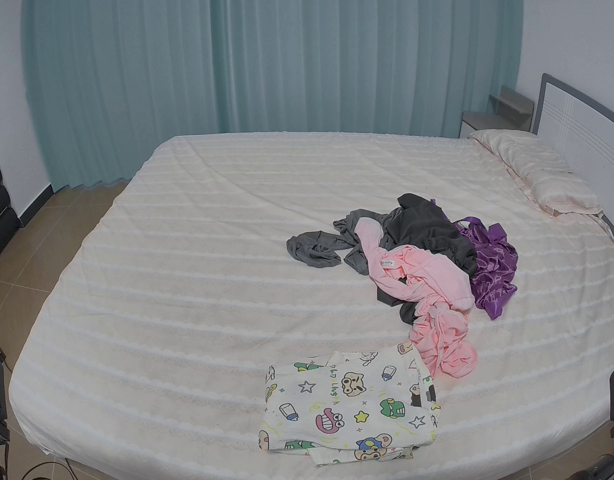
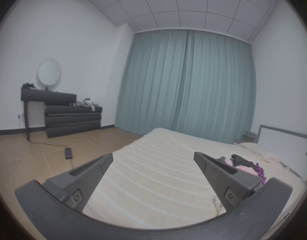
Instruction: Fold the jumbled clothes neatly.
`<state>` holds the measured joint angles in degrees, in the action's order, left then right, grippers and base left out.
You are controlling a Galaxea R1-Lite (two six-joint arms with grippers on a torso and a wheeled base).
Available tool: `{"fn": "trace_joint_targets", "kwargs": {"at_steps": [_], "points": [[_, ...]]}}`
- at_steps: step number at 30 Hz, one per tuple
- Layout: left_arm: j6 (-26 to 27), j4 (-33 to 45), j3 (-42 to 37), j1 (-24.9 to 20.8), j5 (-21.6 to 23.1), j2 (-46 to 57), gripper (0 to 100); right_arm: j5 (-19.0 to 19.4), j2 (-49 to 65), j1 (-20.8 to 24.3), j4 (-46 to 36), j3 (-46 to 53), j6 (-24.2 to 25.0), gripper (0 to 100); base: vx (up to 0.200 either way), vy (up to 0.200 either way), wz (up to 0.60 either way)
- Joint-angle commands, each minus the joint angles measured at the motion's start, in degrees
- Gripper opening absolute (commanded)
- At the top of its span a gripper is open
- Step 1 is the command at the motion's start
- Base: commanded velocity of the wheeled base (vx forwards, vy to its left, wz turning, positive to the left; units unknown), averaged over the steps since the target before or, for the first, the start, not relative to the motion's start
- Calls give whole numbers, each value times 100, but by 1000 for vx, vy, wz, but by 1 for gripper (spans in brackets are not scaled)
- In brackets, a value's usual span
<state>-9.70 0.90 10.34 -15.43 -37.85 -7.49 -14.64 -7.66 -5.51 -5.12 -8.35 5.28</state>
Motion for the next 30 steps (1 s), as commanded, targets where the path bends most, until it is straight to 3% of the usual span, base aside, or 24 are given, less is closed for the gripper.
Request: {"fn": "trace_joint_targets", "kwargs": {"at_steps": [1,8,12,18,23,24,26,30], "points": [[232,15,82,84,-214,195,100,-241,194,-91,-77,-44,-80,100,0,0,0],[768,50,170,1280,-73,221,100,-478,194,-91,-314,18,-220,100,0,0,0],[944,103,91,1596,305,546,100,-531,194,-91,-569,106,-211,100,0,0,0],[953,6,-260,1578,340,696,100,-470,194,-108,-551,237,-238,100,0,0,0],[997,-407,-735,1578,586,696,100,23,194,-117,-297,360,-387,100,0,0,0],[1085,-767,-1034,1578,973,696,100,383,194,-108,459,686,-396,100,0,0,0],[1076,-802,-1034,1578,1289,696,100,726,194,-117,864,826,-414,100,0,0,0],[1111,-802,-1034,1578,1869,696,100,1060,203,-108,749,826,-414,100,0,0,0]]}}
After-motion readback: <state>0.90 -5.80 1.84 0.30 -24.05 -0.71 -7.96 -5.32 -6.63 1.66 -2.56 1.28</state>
